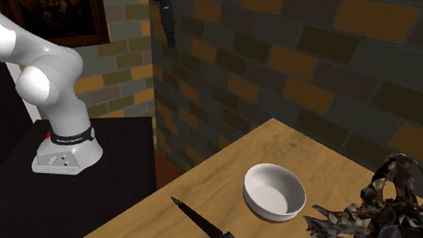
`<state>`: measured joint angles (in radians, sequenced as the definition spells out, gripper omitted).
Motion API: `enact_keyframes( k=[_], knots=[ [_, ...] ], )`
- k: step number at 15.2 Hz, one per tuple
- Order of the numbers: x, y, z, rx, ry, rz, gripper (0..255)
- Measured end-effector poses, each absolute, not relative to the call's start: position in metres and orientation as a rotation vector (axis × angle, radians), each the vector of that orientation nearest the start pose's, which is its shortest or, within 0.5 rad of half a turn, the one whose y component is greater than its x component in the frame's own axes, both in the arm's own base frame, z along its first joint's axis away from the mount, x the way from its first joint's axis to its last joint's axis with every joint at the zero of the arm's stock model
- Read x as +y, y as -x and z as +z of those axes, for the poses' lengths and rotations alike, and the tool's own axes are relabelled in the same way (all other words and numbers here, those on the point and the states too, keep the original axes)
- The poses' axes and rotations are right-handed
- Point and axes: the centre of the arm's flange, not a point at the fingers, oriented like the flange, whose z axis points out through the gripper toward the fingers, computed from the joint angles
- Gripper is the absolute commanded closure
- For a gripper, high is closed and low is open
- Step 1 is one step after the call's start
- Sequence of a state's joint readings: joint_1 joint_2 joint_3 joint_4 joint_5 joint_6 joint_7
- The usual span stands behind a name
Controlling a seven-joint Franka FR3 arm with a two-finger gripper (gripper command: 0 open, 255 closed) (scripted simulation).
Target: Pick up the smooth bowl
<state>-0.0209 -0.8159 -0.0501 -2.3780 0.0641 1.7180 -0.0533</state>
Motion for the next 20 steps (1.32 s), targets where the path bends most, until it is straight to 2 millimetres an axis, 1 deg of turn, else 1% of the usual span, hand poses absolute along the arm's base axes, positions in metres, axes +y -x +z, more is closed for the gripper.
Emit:
enact_keyframes(
  k=[1, 3, 7, 8, 10, 12, 13, 15, 17, 20],
  knots=[
    [-0.021, -0.313, 0.603, 0.014, 3.040, -0.244, 0],
    [-0.034, -0.320, 0.599, 0.015, 3.037, -0.245, 0],
    [-0.074, -0.343, 0.574, 0.015, 3.030, -0.249, 0],
    [-0.085, -0.345, 0.570, 0.015, 3.028, -0.250, 0],
    [-0.105, -0.358, 0.555, 0.015, 3.023, -0.252, 0],
    [-0.130, -0.371, 0.545, 0.016, 3.019, -0.255, 0],
    [-0.137, -0.376, 0.539, 0.015, 3.017, -0.256, 0],
    [-0.159, -0.388, 0.528, 0.016, 3.013, -0.259, 0],
    [-0.181, -0.393, 0.516, 0.016, 3.009, -0.261, 0],
    [-0.212, -0.414, 0.499, 0.016, 3.003, -0.264, 0]
  ],
)
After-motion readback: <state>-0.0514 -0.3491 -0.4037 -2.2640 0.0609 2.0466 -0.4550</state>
